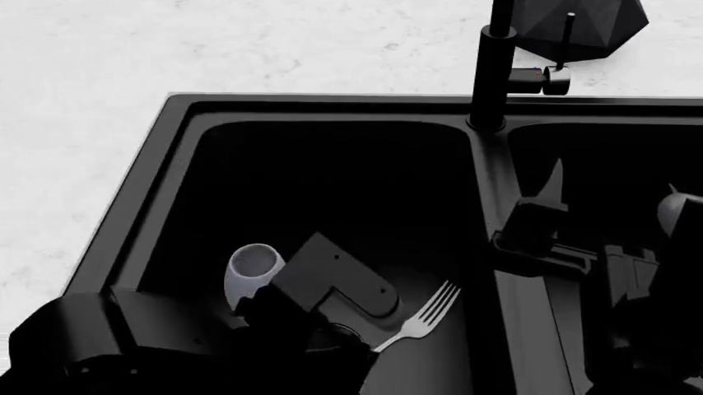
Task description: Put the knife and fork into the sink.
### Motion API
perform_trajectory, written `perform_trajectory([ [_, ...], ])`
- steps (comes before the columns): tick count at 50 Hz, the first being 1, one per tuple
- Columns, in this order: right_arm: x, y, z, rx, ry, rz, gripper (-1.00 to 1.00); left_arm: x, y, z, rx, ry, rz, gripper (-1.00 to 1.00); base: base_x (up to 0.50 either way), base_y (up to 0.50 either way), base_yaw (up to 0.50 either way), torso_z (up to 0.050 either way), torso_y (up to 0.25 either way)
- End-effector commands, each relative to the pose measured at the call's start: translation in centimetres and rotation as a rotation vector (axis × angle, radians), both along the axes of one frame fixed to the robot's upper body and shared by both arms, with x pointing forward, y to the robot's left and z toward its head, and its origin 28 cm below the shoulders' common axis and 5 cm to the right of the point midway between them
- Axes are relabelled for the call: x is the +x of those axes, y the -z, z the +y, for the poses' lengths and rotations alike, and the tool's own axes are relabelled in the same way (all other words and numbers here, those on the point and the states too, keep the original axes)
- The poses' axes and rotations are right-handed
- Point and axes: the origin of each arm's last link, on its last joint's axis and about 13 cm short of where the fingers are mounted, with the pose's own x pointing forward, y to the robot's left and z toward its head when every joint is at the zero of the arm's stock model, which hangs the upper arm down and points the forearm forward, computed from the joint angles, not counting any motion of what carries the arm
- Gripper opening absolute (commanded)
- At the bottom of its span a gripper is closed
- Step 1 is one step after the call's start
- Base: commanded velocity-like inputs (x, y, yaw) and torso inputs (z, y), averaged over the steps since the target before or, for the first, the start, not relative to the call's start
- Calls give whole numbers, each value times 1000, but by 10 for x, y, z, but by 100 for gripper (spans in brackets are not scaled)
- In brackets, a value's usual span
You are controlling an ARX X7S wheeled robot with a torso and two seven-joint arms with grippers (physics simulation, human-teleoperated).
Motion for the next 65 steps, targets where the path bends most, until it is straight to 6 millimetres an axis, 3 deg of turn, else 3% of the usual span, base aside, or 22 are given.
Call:
perform_trajectory([
  [1, -1, 1, 0, 4, 1, 0, 100, -5, 13, 0, 46, 26, 42, -100, 0, 0, 0, 0, 0],
  [12, -1, 2, 0, 6, -1, 1, 100, -4, 12, 1, 31, 30, 54, -100, 0, 0, 0, 0, 0],
  [13, -1, 2, 1, 6, -2, 0, 100, -4, 10, 0, 21, 22, 48, 100, 0, 0, 0, 0, 0],
  [26, -1, 3, 0, 6, -3, 0, 100, -5, -1, 0, -8, 44, 15, 100, -2, 0, 0, 0, 0],
  [46, -2, -3, 1, -2, -6, -11, 100, -25, -77, 7, -181, 96, -168, 100, -1, 0, 0, 0, 0],
  [55, -2, -2, 2, 0, -9, -13, 100, -30, -123, 21, -231, 18, -360, 100, 0, 0, 0, 0, 0],
  [65, -3, 0, 0, 5, -5, -12, 100, -37, -137, 43, -144, -89, -511, 100, 0, 0, 0, 0, 0],
])
